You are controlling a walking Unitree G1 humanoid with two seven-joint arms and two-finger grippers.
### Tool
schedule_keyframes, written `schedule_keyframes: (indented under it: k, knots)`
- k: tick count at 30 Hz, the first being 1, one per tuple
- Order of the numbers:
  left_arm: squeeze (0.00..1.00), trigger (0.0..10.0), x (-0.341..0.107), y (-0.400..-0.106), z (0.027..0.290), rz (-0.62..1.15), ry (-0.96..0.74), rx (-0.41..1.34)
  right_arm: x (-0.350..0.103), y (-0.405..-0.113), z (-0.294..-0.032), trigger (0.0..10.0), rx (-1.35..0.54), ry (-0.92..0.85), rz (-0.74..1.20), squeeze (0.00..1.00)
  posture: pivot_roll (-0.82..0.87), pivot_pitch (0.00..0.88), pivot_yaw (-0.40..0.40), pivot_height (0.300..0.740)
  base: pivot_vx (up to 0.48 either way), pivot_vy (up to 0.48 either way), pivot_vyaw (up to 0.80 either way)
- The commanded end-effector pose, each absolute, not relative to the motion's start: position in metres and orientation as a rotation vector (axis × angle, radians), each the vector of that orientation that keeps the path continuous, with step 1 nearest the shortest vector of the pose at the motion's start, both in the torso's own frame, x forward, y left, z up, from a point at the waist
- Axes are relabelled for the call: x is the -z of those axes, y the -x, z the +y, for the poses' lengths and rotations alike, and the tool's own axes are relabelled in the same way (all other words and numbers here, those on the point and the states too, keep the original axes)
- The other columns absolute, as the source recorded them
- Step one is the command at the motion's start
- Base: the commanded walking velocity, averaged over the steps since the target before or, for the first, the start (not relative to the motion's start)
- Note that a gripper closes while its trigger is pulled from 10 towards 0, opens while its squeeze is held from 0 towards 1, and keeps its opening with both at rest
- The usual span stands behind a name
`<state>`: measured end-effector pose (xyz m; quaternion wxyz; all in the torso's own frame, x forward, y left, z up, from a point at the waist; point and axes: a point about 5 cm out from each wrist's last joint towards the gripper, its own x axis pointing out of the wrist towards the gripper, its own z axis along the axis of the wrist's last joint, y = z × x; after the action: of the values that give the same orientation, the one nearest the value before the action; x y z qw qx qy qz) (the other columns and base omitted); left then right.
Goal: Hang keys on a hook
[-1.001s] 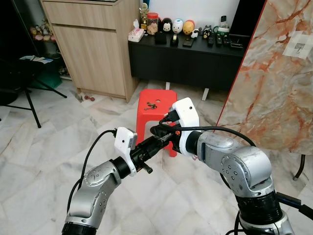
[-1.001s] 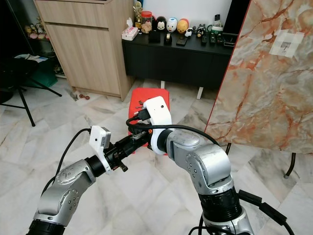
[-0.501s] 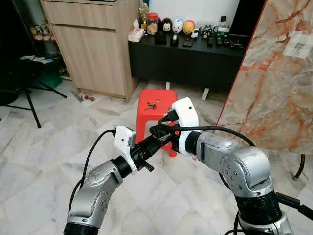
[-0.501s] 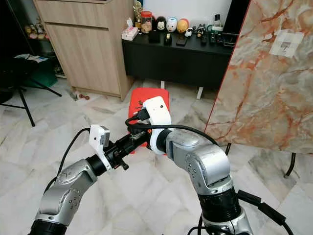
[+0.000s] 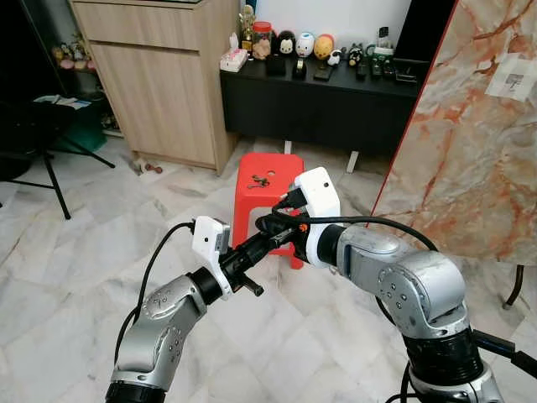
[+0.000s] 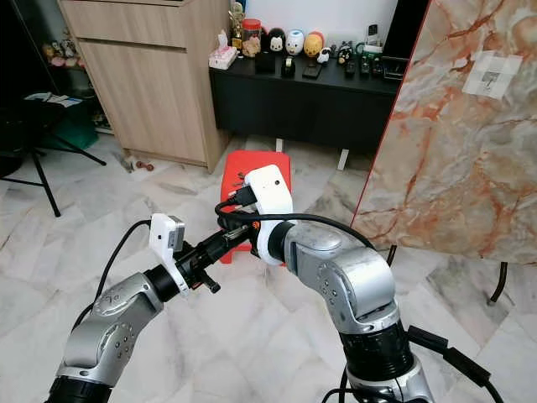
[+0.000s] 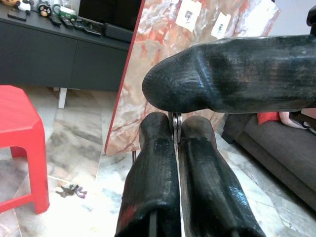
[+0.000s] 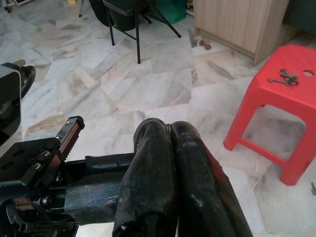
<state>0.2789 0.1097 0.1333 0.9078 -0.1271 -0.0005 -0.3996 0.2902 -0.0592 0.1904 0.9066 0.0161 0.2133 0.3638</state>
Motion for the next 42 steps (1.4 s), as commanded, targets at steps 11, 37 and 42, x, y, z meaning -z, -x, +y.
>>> schedule_keyframes:
  k: [11, 37, 42]
  knots:
    - [0.00, 0.0, -0.139, -0.277, 0.107, -0.020, 0.261, 0.863, -0.192, -0.296, -0.067, 10.0, -0.701, -0.049, 0.428, 0.00, -0.05, 0.048, -0.050, 0.740, 0.000, 0.000, 0.00]
    - [0.00, 0.0, -0.134, -0.274, 0.112, 0.020, 0.217, 0.871, -0.162, -0.333, -0.125, 10.0, -0.281, -0.152, 0.411, 0.00, -0.04, 0.051, -0.048, 0.740, 0.000, 0.000, 0.00]
    - [0.00, 0.0, -0.131, -0.276, 0.116, 0.027, 0.160, 0.836, -0.089, -0.320, -0.149, 10.0, -0.177, -0.111, 0.592, 0.00, -0.04, 0.051, -0.047, 0.740, 0.000, 0.000, 0.00]
